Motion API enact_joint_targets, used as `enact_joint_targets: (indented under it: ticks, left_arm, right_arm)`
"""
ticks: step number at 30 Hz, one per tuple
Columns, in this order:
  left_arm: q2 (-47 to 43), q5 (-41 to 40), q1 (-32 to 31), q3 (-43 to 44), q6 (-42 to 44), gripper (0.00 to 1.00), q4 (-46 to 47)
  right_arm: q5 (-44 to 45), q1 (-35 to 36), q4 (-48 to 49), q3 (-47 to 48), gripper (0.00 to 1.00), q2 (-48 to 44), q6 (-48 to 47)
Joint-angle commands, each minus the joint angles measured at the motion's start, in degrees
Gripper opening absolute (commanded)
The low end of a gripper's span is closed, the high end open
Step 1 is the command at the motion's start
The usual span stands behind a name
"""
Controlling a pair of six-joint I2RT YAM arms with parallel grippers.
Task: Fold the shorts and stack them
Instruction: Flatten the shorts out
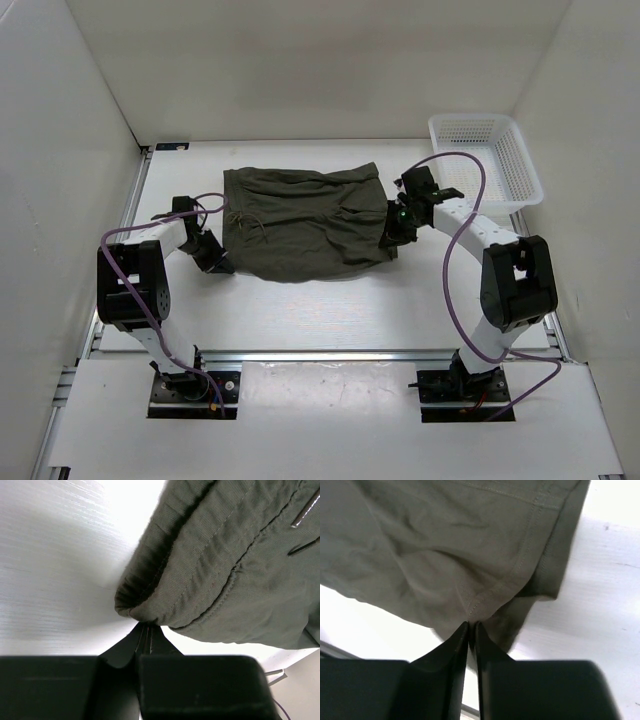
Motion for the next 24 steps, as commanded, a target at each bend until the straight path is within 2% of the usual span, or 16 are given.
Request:
enact_joint_targets:
  ticks: [1,3,7,14,24]
  left_arm:
    - [-2.7,-0.5,0.1,0.9,0.5,0.1,0.6]
    - [-2.7,-0.5,0.1,0.9,0.5,0.1,0.6]
    - [-2.2,-0.5,0.1,0.9,0.5,0.1,0.6]
    - [-2.2,-0.5,0.1,0.9,1.0,0.1,0.6]
    - [-2.2,-1.1,0.1,0.9,1.6,0.1,0.6]
  right_arm:
    - [-2.9,-0.4,1.0,0.3,0.13,-0.1,-0.5]
    - [-3.5,-0.4,1.0,-0.8,0.0,-0.6,-0.5]
    - [-3.5,-0.4,1.6,-1.9,0.0,-0.6,-0.5]
    - [5.7,-1.6,2.1,-3.1,0.0,-2.9,1.4]
    - [9.5,-4.1,-0.6,7.7,0.0,5.3,-1.3]
